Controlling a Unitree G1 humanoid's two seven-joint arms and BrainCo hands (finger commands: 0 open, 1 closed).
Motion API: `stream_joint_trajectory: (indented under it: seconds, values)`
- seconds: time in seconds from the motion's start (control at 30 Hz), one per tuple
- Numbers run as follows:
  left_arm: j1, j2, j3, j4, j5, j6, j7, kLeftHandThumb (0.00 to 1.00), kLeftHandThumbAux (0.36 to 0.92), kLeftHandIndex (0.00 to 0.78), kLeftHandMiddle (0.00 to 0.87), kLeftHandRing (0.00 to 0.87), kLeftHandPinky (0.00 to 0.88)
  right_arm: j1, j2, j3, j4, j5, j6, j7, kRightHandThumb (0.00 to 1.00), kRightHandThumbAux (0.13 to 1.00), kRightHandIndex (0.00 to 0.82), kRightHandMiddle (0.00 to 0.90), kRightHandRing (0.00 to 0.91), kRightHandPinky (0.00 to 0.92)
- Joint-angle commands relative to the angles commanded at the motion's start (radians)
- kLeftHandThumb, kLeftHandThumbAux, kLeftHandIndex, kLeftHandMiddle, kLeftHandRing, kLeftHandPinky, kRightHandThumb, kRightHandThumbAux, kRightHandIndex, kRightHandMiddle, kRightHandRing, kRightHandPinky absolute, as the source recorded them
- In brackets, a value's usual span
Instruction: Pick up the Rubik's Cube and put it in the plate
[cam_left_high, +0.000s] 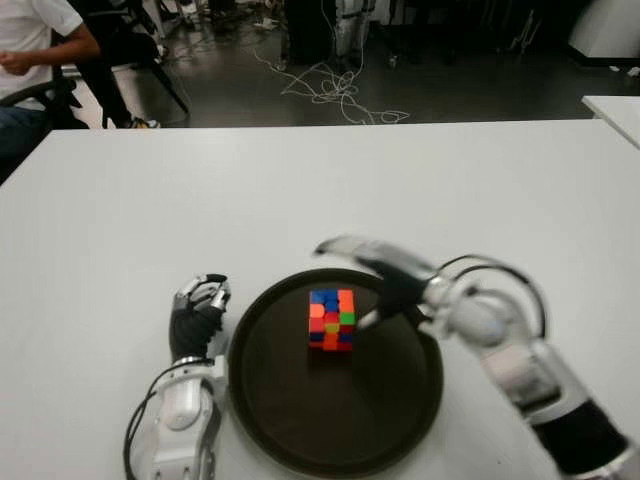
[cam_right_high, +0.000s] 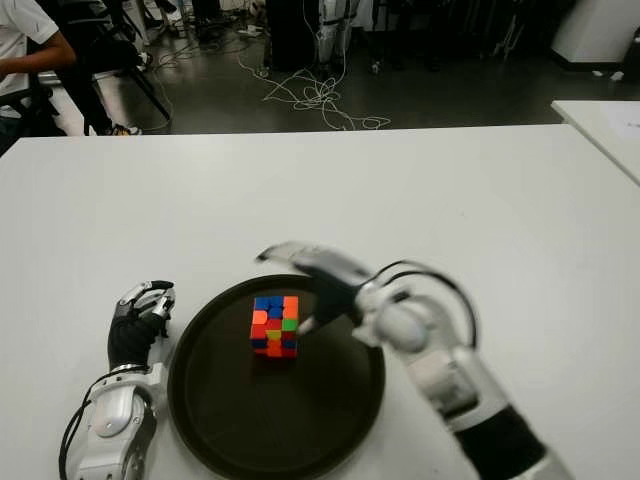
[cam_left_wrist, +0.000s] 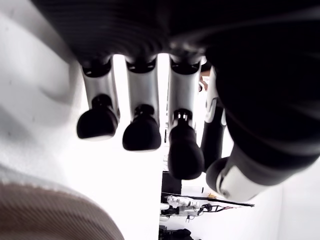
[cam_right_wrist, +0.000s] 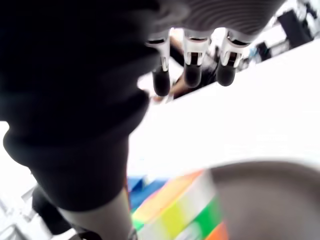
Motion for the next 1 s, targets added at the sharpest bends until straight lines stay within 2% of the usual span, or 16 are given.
stream_joint_trajectory:
  seconds: [0.2,0.33,0.5,0.57,0.73,0.9,1.0]
  values:
    - [-0.003,0.007,0.002,0.005,-0.013,0.0,-0.019,0.709,0.706,0.444,0.787,0.813,0.812,0.055,-0.016,-0.126,-0.035,0.032,-0.041,-0.108,0.0,0.955,0.0,0.003,0.0,0.034]
    - [-0.005,0.01,0.004,0.003,-0.015,0.005,-0.026,0.709,0.706,0.444,0.787,0.813,0.813,0.075,-0.017,-0.17,-0.028,0.058,-0.076,-0.15,0.0,0.953,0.0,0.021,0.014,0.05]
    - [-0.008,0.016,0.005,0.009,-0.006,0.003,-0.029,0.709,0.706,0.444,0.788,0.815,0.817,0.08,-0.002,-0.227,0.061,0.104,-0.184,-0.253,0.0,0.953,0.0,0.031,0.022,0.053]
    - [-0.01,0.02,0.005,0.016,0.002,-0.001,-0.027,0.708,0.706,0.444,0.788,0.817,0.82,0.103,0.003,-0.261,0.059,0.129,-0.21,-0.285,0.0,0.945,0.0,0.033,0.023,0.054]
    - [-0.015,0.029,0.006,0.026,0.004,-0.004,-0.032,0.708,0.706,0.444,0.79,0.819,0.821,0.147,0.019,-0.309,0.076,0.192,-0.245,-0.321,0.0,0.932,0.0,0.034,0.029,0.066]
    - [-0.02,0.037,0.005,0.029,0.002,0.003,-0.035,0.709,0.706,0.444,0.794,0.821,0.821,0.17,0.036,-0.334,0.114,0.216,-0.285,-0.361,0.0,0.928,0.0,0.029,0.034,0.086]
    - [-0.021,0.041,0.005,0.027,0.003,0.012,-0.037,0.71,0.706,0.444,0.794,0.821,0.819,0.193,0.075,-0.344,0.121,0.23,-0.297,-0.4,0.0,0.937,0.0,0.033,0.036,0.093]
